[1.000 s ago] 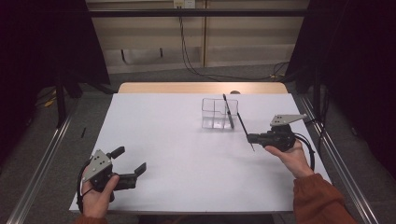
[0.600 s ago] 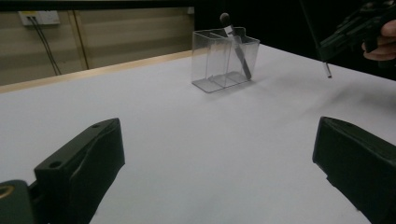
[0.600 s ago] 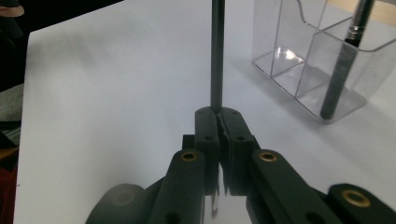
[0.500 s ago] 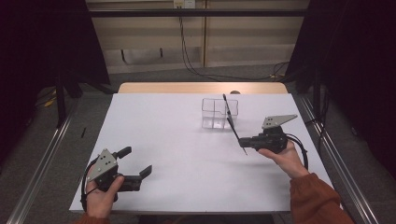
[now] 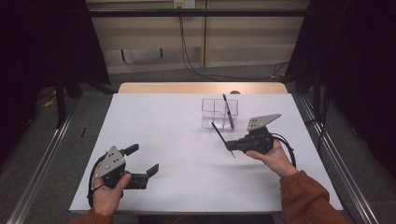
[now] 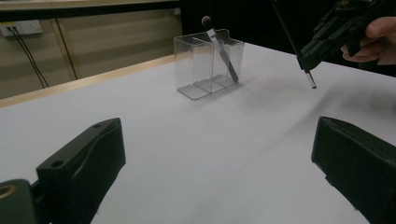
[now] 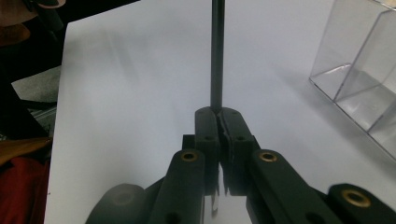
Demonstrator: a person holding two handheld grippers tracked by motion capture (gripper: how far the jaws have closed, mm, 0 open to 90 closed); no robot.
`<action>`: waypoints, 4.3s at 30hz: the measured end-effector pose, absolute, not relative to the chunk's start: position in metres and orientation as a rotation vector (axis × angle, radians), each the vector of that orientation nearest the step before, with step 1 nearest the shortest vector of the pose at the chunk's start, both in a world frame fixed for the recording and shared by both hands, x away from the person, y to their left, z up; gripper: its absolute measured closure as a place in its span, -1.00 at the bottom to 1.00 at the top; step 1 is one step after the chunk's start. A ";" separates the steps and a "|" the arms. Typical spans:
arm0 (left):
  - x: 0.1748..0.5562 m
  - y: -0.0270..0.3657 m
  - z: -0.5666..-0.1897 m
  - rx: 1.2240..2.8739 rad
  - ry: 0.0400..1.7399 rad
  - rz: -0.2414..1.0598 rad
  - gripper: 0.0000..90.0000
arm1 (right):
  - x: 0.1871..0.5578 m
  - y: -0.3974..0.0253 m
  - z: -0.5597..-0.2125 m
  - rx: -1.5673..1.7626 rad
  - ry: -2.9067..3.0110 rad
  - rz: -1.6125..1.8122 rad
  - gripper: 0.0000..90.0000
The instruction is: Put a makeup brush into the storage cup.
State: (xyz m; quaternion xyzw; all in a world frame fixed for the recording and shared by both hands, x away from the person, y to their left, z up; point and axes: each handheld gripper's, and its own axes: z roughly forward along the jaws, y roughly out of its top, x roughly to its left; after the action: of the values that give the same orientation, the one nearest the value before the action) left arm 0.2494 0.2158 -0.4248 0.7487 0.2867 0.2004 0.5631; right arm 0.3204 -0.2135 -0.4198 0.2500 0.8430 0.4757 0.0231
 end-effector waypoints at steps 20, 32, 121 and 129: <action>0.266 0.182 -0.421 1.823 0.615 0.428 -0.94 | 0.326 -0.163 -0.413 0.633 2.699 1.478 0.94; 0.275 0.159 -0.411 1.880 0.550 0.377 -0.94 | 0.327 -0.153 -0.403 0.537 2.784 1.369 0.94; 0.320 0.097 -0.409 2.593 0.382 -0.091 -0.56 | 0.336 -0.088 -0.406 0.008 3.221 0.289 0.93; 0.324 0.091 -0.411 2.620 0.334 -0.144 -0.60 | 0.336 -0.086 -0.408 -0.005 3.216 0.330 0.93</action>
State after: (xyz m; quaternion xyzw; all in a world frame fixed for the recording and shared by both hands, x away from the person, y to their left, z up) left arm 0.3238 0.0912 -0.4114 0.9601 0.1224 -0.0527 0.2459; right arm 0.3361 -0.0857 -0.4085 -0.0015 0.9937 0.1021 -0.0455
